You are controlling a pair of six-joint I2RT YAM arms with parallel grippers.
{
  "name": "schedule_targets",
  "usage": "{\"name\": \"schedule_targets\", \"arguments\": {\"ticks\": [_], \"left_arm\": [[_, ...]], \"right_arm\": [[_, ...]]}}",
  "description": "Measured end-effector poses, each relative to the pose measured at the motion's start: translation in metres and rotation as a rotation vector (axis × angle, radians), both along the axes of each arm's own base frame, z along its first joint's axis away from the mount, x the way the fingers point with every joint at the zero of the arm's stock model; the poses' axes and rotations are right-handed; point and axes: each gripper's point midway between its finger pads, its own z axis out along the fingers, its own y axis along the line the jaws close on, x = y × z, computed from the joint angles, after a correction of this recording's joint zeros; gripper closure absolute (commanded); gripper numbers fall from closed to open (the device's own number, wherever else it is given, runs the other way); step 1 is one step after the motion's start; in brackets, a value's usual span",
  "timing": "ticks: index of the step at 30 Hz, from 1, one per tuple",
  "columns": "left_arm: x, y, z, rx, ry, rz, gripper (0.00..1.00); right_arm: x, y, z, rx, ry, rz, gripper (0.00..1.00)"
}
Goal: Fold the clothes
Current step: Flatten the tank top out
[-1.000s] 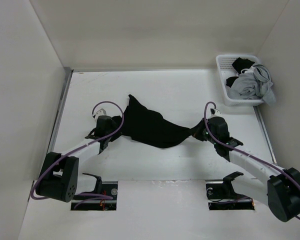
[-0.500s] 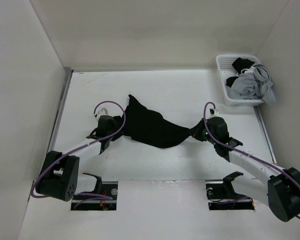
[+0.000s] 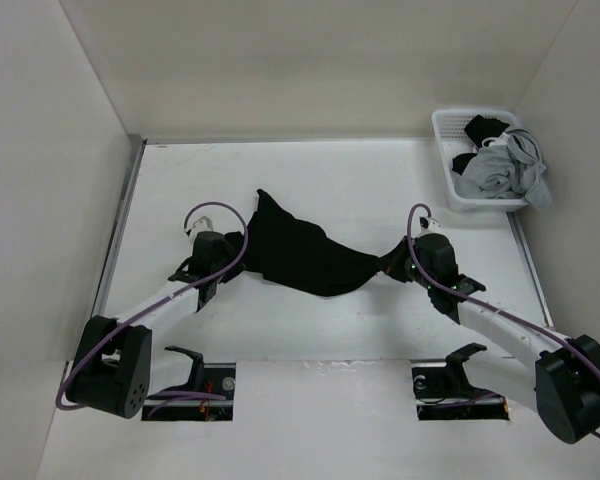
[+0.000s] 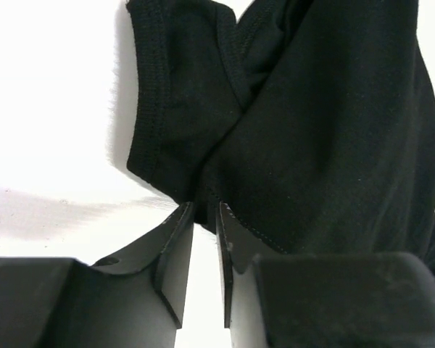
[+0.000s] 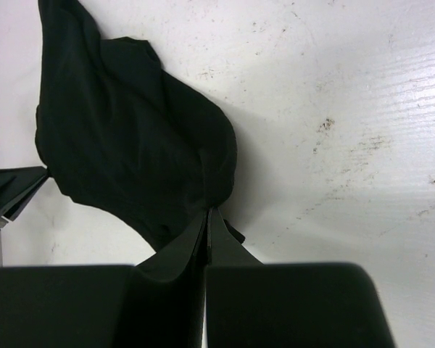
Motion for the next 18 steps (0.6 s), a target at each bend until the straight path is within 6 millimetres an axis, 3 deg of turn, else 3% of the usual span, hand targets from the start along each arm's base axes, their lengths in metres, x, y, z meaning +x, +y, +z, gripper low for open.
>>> {"name": "schedule_targets", "arguments": {"ticks": [7, 18], "left_arm": [[-0.003, -0.001, -0.010, 0.006, 0.036, -0.002, 0.83], [-0.004, -0.004, -0.008, 0.005, 0.032, -0.008, 1.00]], "right_arm": [[0.000, 0.000, 0.002, 0.001, -0.008, 0.001, 1.00], [0.000, 0.000, 0.003, 0.002, -0.009, 0.002, 1.00]]}}
